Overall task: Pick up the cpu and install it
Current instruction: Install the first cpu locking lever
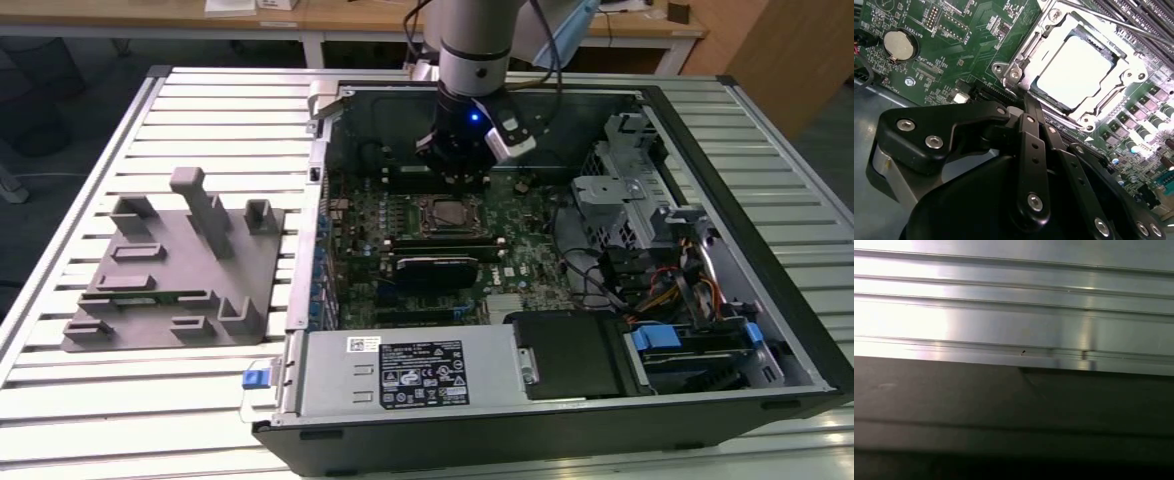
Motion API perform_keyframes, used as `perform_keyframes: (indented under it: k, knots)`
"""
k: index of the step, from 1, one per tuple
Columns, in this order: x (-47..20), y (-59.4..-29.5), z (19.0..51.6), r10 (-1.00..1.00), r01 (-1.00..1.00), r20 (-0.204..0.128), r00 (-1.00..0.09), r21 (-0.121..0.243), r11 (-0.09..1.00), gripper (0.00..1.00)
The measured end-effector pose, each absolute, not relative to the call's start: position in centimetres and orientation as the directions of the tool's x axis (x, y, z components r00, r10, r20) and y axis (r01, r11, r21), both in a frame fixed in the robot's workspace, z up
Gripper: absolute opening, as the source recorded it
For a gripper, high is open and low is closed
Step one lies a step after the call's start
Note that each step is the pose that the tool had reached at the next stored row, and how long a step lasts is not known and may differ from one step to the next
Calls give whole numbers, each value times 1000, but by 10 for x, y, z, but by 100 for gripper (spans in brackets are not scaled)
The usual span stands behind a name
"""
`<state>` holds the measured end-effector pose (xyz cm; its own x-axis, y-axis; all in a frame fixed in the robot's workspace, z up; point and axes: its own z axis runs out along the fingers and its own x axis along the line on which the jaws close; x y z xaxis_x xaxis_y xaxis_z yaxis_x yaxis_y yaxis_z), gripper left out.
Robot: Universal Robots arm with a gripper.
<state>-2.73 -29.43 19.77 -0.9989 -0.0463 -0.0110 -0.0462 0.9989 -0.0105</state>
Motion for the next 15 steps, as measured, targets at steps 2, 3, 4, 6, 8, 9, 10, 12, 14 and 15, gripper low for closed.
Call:
perform_keyframes:
  k: [2,3,4,6,8,9,10,12,14,15]
  knots:
    - [-27,-294,197,-46,-46,-11,-999,-16,999,11]
    - [-27,-294,196,-46,-46,-11,-999,-18,999,11]
    - [-27,-294,196,-46,-46,-11,-999,-18,999,11]
    - [-27,-294,195,-46,-46,-10,-999,-18,999,11]
    - [-27,-294,195,-46,-46,-10,-999,-18,999,11]
    - [-27,-294,195,-46,-46,-11,-999,-17,999,11]
    - [-27,-294,195,-46,-46,-11,-999,-15,999,11]
    - [-27,-294,195,-46,-46,-11,-999,-11,999,11]
    - [-27,-294,195,-46,-46,-11,-999,-10,999,11]
    - [-27,-294,195,-46,-46,-11,-999,-9,999,11]
